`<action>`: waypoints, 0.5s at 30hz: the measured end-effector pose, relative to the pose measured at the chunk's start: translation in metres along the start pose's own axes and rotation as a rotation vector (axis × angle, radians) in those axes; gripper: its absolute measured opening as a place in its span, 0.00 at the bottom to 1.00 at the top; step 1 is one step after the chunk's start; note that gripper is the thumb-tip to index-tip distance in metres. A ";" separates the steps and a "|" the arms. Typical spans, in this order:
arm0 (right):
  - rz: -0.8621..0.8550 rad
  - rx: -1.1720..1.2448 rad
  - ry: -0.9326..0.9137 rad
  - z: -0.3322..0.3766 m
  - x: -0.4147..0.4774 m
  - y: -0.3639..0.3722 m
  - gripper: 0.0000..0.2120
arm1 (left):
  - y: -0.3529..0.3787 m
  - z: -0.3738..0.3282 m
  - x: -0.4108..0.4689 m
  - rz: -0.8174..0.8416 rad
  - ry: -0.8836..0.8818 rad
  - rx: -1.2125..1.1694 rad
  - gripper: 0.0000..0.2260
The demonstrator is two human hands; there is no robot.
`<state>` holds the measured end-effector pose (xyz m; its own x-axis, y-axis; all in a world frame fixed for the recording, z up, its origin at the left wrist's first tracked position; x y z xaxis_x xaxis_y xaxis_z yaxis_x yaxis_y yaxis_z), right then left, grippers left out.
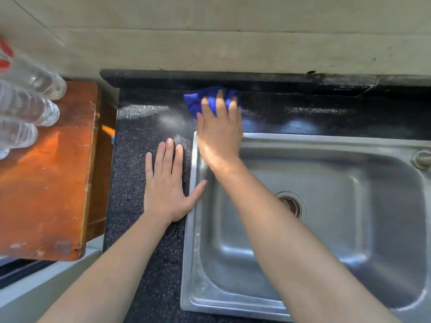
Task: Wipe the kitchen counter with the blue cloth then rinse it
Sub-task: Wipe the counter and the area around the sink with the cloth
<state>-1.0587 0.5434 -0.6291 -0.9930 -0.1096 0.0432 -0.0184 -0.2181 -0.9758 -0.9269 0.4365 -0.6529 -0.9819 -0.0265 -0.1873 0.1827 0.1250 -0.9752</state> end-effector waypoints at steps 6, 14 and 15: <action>0.180 -0.019 -0.309 -0.019 0.006 0.006 0.22 | 0.000 -0.001 -0.003 -0.023 0.005 -0.030 0.41; 0.135 -0.077 0.016 -0.156 -0.018 -0.022 0.29 | 0.004 -0.007 -0.005 0.071 -0.015 0.021 0.45; 0.147 -0.064 0.045 -0.154 -0.019 -0.021 0.30 | 0.002 -0.007 -0.007 0.076 0.004 0.000 0.45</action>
<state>-1.0572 0.6992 -0.6422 -0.9897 -0.0923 -0.1094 0.1217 -0.1402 -0.9826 -0.9200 0.4438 -0.6531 -0.9656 -0.0127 -0.2599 0.2562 0.1263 -0.9583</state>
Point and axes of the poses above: each hand's wrist, its own x-axis towards the middle knuckle, its own y-axis out of the palm, z = x × y, the point moved 9 cm from there along x, towards the middle knuckle, and after that the axes turned 4 degrees about -x, right-handed, at the moved point
